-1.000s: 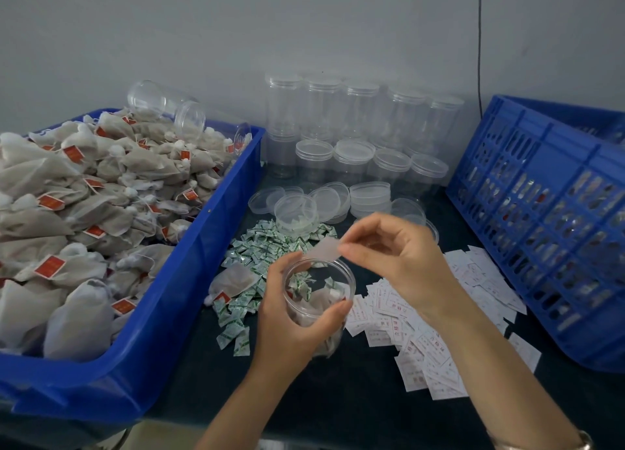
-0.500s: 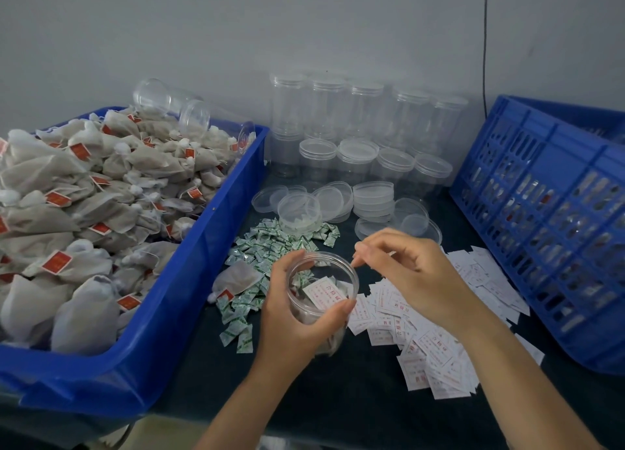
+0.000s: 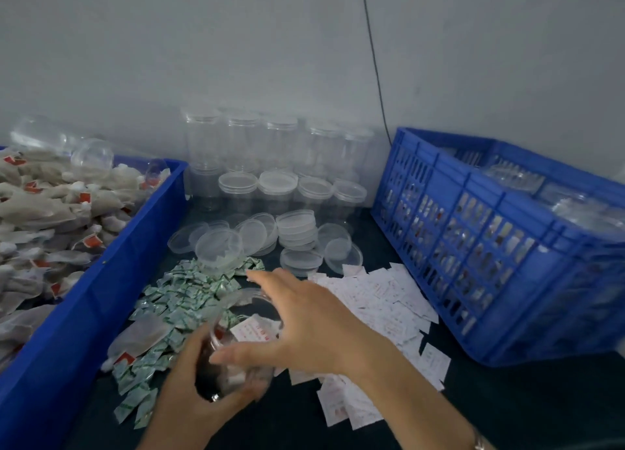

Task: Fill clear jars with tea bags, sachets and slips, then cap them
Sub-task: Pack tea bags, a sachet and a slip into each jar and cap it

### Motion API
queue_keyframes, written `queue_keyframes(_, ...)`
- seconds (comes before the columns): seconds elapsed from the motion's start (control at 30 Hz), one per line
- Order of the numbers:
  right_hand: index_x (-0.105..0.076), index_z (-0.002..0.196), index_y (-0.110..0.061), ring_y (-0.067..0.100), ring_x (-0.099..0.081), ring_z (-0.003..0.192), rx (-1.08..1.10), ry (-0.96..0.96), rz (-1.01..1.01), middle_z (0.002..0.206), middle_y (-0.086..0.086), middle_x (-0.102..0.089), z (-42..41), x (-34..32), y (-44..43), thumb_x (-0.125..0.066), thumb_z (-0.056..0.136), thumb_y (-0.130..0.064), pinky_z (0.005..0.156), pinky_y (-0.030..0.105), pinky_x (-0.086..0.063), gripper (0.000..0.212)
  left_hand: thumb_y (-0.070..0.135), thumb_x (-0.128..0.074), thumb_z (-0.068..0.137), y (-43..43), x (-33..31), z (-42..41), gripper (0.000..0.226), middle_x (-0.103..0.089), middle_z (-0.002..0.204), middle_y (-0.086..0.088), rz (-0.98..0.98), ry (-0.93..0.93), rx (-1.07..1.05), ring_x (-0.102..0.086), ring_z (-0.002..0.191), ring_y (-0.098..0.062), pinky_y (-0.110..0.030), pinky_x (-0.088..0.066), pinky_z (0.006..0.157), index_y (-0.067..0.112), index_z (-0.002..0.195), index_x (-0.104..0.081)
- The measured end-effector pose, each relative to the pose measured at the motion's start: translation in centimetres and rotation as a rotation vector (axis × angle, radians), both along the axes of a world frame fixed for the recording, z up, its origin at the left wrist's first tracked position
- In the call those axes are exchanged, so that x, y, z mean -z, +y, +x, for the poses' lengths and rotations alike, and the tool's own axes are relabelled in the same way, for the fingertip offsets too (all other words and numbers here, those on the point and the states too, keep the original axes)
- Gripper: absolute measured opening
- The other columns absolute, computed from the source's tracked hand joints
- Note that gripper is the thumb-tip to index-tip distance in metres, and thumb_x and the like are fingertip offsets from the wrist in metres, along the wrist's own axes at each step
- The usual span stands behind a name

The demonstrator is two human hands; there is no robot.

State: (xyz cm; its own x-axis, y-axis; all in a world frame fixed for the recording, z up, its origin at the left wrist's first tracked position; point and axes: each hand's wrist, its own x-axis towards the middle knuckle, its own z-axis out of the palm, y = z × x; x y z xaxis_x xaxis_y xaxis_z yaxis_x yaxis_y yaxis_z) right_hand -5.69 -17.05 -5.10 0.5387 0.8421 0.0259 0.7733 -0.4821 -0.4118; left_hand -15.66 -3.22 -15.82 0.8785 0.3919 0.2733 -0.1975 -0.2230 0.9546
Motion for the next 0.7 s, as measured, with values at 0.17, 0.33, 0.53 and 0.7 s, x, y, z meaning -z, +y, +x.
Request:
queue_keyframes(0.17,-0.026,0.152,-0.036,0.007,-0.043,0.131,0.067,-0.121,0.056,0.148,-0.019,-0.041,1.9,-5.0,-4.8,-0.055,0.074,-0.085,0.105,0.031,-0.036,0.097,0.030,-0.091,0.044,-3.2,-4.7,3.2,0.071,-0.068,0.105,0.021,0.068,-0.074,0.095,-0.066,0.090,0.005,-0.004,-0.049,0.070,0.059,0.100,-0.058)
queue_keyframes(0.33,-0.038,0.143,-0.046,-0.024,-0.045,0.094,0.180,-0.295,0.122,0.112,-0.039,-0.047,3.9,-11.2,-10.7,-0.053,0.066,-0.090,0.078,0.011,-0.035,0.090,0.048,-0.090,0.050,-7.9,-10.4,8.3,0.064,-0.068,0.103,0.011,0.101,-0.133,0.298,-0.067,0.095,-0.010,-0.022,-0.054,0.077,0.044,0.104,-0.056)
queue_keyframes(0.53,-0.057,0.129,-0.039,-0.019,-0.049,0.079,0.347,-0.410,0.224,0.096,-0.031,-0.052,6.6,-16.7,-16.0,-0.055,0.060,-0.085,0.068,0.012,-0.033,0.084,0.034,-0.091,0.056,-13.5,-16.1,14.7,0.063,-0.068,0.099,0.010,0.059,-0.213,0.454,-0.066,0.090,-0.004,-0.013,-0.050,0.074,0.028,0.107,-0.055)
queue_keyframes(0.7,-0.062,0.117,-0.040,0.000,-0.055,0.066,0.513,-0.384,0.323,0.096,-0.012,-0.062,10.4,-21.5,-19.9,-0.063,0.057,-0.083,0.065,0.020,-0.040,0.074,0.043,-0.081,0.066,-16.8,-21.5,19.9,0.074,-0.065,0.113,0.011,0.085,-0.240,0.584,-0.064,0.099,0.000,-0.017,-0.053,0.082,0.025,0.130,-0.048)
